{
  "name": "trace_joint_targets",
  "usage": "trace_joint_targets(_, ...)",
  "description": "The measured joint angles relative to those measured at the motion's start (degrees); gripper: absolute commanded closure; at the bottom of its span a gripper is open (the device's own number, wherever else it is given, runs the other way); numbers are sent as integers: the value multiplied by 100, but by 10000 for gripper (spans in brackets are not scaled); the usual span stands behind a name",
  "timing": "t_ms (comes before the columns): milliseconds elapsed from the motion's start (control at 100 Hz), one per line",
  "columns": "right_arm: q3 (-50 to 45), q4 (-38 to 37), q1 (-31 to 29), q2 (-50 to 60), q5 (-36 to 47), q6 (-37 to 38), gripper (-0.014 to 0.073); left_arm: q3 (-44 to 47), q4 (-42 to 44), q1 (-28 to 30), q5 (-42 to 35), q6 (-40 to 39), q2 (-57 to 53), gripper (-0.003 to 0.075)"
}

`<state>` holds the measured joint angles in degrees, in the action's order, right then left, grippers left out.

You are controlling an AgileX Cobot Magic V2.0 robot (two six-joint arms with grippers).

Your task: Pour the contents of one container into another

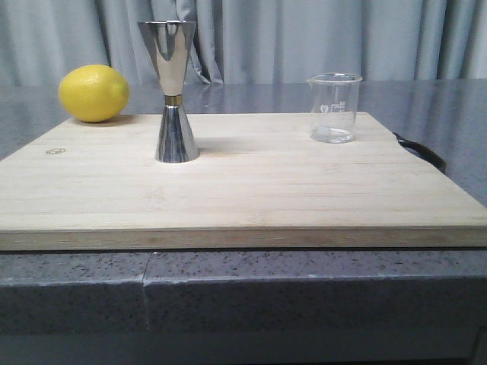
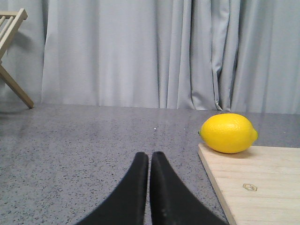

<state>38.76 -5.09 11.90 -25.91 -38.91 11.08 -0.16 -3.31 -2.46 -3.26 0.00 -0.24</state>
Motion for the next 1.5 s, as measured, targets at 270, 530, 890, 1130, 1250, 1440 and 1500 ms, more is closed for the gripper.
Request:
trace_joint_targets(270,-2029,369,-1342,1735,1723,4,662,0,0,0,0,0,0,739)
trace_joint_targets(530,-3690,404,-1441,2625,3199,4,662,0,0,0,0,0,0,739)
trace_joint_targets(890,-3937,414,-1443,2644,3843,4,662,0,0,0,0,0,0,739)
trace_joint_targets(1130,-3937,414,-1443,2644,3843,-11,662,0,0,0,0,0,0,739)
trace_joint_targets(1250,-3937,427,-1443,2644,3843,-249,662,0,0,0,0,0,0,739)
trace_joint_targets(1440,-3937,509,-1443,2644,3843,-344,662,0,0,0,0,0,0,739)
trace_joint_targets(1500,-3937,509,-1443,2644,3843,-342,662,0,0,0,0,0,0,739)
